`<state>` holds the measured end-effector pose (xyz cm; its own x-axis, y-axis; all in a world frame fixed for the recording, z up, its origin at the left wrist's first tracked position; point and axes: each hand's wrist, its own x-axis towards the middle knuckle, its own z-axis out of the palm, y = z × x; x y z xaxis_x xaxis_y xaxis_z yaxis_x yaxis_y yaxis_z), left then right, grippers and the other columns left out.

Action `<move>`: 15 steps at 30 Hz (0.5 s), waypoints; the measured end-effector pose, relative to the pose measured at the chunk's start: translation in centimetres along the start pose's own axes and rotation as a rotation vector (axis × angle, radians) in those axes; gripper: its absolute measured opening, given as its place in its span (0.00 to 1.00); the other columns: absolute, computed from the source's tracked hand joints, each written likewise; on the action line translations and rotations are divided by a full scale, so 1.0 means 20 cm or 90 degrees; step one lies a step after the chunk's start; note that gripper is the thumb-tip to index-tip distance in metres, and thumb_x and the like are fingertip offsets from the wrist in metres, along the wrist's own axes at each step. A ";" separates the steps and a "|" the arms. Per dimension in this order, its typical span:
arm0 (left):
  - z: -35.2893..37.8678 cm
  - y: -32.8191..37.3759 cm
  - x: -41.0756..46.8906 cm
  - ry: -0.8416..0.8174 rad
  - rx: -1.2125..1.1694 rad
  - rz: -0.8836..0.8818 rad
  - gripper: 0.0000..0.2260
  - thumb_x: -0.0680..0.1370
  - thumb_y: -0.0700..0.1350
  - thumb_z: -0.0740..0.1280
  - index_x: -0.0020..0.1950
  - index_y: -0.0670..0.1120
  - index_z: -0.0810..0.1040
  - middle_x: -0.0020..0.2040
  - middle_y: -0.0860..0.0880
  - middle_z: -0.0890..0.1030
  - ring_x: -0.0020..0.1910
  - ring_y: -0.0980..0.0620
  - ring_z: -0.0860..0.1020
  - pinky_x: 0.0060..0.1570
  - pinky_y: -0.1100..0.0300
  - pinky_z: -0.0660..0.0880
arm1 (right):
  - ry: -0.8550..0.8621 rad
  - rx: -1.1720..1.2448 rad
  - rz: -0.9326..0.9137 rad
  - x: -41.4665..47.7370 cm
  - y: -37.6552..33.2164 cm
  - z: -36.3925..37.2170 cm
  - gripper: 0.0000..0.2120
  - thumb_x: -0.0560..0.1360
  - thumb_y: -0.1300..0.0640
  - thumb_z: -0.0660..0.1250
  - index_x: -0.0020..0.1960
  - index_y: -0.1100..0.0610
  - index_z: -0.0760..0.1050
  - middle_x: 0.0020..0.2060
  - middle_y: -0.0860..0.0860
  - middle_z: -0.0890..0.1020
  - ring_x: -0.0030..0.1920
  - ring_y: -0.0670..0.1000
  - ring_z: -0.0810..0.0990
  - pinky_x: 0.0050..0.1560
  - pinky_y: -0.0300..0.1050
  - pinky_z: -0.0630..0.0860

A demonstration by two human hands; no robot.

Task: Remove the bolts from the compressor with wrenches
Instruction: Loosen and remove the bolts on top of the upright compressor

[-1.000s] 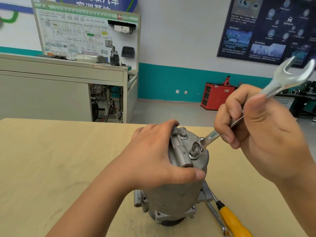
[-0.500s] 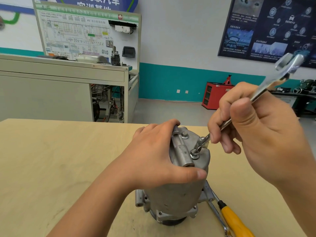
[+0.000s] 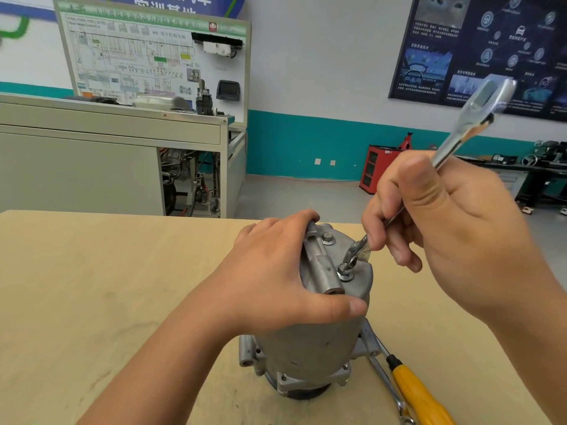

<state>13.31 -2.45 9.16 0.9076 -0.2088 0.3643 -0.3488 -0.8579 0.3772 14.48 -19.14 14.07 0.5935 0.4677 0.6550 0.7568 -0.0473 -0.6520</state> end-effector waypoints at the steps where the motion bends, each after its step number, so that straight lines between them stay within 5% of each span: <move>1: 0.00 0.00 0.00 0.000 -0.001 0.000 0.48 0.55 0.76 0.60 0.71 0.57 0.56 0.47 0.71 0.61 0.49 0.62 0.61 0.55 0.60 0.62 | 0.006 -0.007 0.008 0.00 0.00 0.00 0.23 0.70 0.35 0.54 0.34 0.53 0.72 0.27 0.55 0.78 0.21 0.51 0.70 0.21 0.36 0.66; 8: -0.01 0.01 0.01 0.003 -0.018 0.009 0.42 0.55 0.75 0.57 0.62 0.53 0.65 0.47 0.59 0.68 0.48 0.54 0.66 0.52 0.54 0.69 | -0.018 -0.137 0.028 0.03 -0.05 0.07 0.21 0.73 0.38 0.56 0.32 0.53 0.71 0.29 0.51 0.80 0.22 0.46 0.75 0.23 0.32 0.68; 15: -0.01 0.01 0.01 -0.004 -0.036 -0.002 0.47 0.54 0.76 0.58 0.69 0.54 0.62 0.58 0.57 0.72 0.57 0.54 0.69 0.60 0.50 0.69 | -0.048 -0.063 0.043 0.03 -0.03 0.00 0.17 0.76 0.46 0.54 0.37 0.56 0.71 0.31 0.55 0.81 0.24 0.49 0.73 0.25 0.35 0.67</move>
<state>13.39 -2.49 9.44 0.9101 -0.2094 0.3576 -0.3584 -0.8308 0.4258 14.31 -18.87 14.87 0.6247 0.5259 0.5772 0.7410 -0.1661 -0.6506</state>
